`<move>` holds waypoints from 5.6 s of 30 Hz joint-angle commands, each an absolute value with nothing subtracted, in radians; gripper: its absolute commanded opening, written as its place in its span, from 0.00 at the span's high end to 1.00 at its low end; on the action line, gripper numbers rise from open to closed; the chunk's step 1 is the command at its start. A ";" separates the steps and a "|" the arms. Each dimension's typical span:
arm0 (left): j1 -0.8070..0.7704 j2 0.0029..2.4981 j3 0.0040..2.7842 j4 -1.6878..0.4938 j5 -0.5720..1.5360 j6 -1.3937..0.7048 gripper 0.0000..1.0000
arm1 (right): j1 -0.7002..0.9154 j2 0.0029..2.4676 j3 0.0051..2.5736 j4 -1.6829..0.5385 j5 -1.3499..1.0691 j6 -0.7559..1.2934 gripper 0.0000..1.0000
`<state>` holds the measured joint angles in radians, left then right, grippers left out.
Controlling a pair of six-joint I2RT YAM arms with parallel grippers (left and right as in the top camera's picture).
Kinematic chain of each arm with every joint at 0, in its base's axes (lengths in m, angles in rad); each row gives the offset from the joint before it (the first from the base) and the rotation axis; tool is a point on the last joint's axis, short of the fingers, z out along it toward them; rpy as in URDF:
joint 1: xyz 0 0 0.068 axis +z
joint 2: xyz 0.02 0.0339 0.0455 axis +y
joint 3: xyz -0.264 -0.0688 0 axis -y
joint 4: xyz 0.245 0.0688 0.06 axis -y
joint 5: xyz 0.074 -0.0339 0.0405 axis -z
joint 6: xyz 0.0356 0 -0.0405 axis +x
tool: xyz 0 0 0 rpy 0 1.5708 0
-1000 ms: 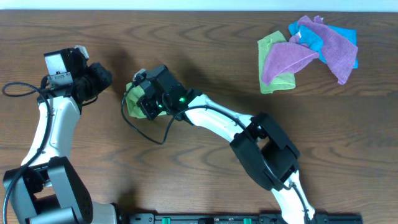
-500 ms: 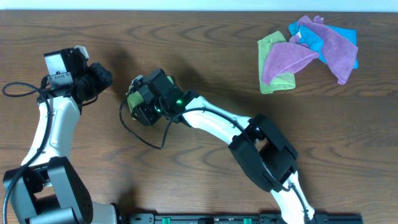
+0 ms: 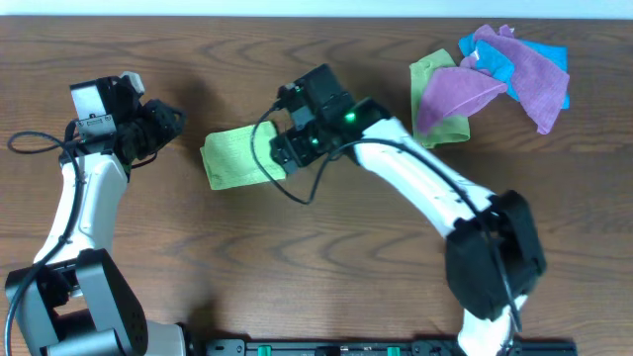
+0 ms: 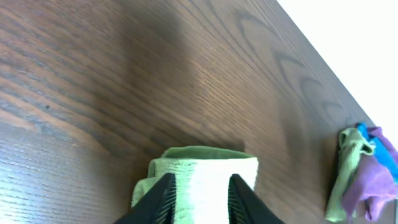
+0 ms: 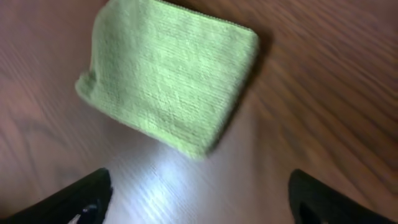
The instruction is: Fold the cloth
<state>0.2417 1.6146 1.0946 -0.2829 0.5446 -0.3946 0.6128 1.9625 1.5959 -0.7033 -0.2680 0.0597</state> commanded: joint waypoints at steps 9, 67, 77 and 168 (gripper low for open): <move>0.248 1.600 1.118 -0.334 0.622 -0.408 0.64 | 0.409 1.697 1.529 -0.955 -0.271 -0.141 0.01; 0.150 1.601 0.713 -0.114 0.666 -0.723 0.05 | 0.130 0.816 0.635 -0.763 -0.258 0.100 0.01; 0.150 1.602 0.623 -0.003 0.651 -0.758 0.05 | 0.130 0.816 0.635 -0.762 -0.258 0.100 0.01; 0.264 2.318 1.708 -0.166 0.553 -0.600 0.94 | 0.130 0.816 0.635 -0.763 -0.258 0.100 0.01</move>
<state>0.2577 2.3192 1.6859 -0.1471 0.5682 -0.6540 0.1387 0.8223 0.6418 -0.7643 -0.2607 0.0883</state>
